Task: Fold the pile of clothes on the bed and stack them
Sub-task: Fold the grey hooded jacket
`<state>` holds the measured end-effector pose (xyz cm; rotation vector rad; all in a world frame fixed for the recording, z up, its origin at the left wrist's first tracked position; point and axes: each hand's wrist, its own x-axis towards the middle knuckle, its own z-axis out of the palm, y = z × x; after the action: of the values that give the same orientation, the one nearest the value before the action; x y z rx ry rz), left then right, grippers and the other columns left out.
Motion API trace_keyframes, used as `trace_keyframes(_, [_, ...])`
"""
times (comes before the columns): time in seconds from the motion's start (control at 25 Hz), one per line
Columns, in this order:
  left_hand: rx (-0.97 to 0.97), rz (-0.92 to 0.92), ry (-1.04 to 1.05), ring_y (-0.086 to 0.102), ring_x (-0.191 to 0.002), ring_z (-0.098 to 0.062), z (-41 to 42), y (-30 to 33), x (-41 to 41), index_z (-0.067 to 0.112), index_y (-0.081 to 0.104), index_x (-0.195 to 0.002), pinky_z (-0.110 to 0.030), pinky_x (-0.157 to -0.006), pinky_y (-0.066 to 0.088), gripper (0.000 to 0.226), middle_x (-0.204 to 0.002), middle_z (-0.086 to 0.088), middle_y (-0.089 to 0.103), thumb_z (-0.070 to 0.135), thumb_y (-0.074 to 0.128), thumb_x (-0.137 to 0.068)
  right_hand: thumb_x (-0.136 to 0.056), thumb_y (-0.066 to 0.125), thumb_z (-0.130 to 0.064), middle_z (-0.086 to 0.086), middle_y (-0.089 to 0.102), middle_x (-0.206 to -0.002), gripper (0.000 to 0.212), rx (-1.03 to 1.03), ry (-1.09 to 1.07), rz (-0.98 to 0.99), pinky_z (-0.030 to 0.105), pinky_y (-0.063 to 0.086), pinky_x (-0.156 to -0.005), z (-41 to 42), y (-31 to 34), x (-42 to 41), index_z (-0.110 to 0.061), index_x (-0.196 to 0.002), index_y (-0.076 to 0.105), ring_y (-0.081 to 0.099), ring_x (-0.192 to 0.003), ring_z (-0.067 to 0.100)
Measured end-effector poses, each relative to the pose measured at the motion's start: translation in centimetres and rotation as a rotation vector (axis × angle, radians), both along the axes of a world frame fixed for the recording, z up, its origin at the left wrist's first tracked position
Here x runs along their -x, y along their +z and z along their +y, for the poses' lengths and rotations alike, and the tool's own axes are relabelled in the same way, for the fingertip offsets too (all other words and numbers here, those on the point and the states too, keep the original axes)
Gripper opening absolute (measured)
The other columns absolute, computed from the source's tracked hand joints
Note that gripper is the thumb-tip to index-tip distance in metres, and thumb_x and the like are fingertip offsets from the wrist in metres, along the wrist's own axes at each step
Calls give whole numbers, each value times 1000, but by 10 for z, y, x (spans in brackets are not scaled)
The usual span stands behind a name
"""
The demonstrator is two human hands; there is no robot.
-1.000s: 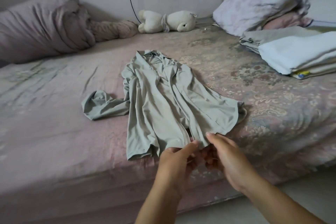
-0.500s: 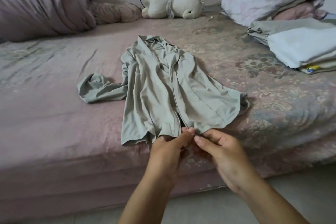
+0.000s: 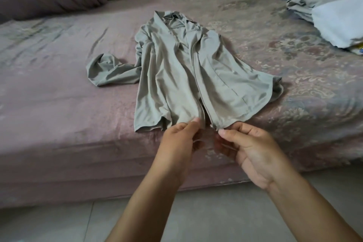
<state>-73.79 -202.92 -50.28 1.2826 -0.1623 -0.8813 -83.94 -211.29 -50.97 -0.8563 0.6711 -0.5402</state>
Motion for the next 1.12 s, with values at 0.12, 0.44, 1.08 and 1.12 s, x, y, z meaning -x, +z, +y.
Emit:
trace_keyframes(0.12, [26, 17, 54, 51, -57, -13, 0, -7, -2, -1, 63, -86, -20, -53, 44, 8, -67, -9, 56, 7, 62, -87, -79, 59, 8, 9, 64, -61, 13, -30, -17, -25, 24, 57, -57, 3, 1, -3, 0, -70, 57, 64, -56, 12])
trace_keyframes(0.44, [88, 37, 134, 55, -58, -12, 0, -5, 2, 6, 68, -72, -20, -55, 46, 7, -63, -5, 63, 4, 70, -78, -68, 64, 1, 8, 67, -62, 9, -135, -100, -85, 24, 57, -55, 11, 0, -5, -3, -74, 59, 66, -56, 13])
trace_keyframes(1.08, [11, -292, 206, 62, -62, -11, 5, -7, 23, 1, 70, -78, -19, -56, 51, 10, -70, -7, 69, 11, 73, -81, -75, 67, 2, 11, 70, -71, 10, -224, -184, -113, 22, 55, -53, 22, 0, -9, -5, -78, 60, 69, -62, 15])
trace_keyframes(1.12, [23, -312, 193, 66, -67, -13, 6, -6, 23, 4, 72, -79, -20, -60, 53, 5, -74, -8, 72, 9, 72, -81, -75, 67, 1, 9, 71, -70, 12, -202, -192, -97, 20, 53, -51, 22, 0, -10, -8, -75, 60, 69, -61, 14])
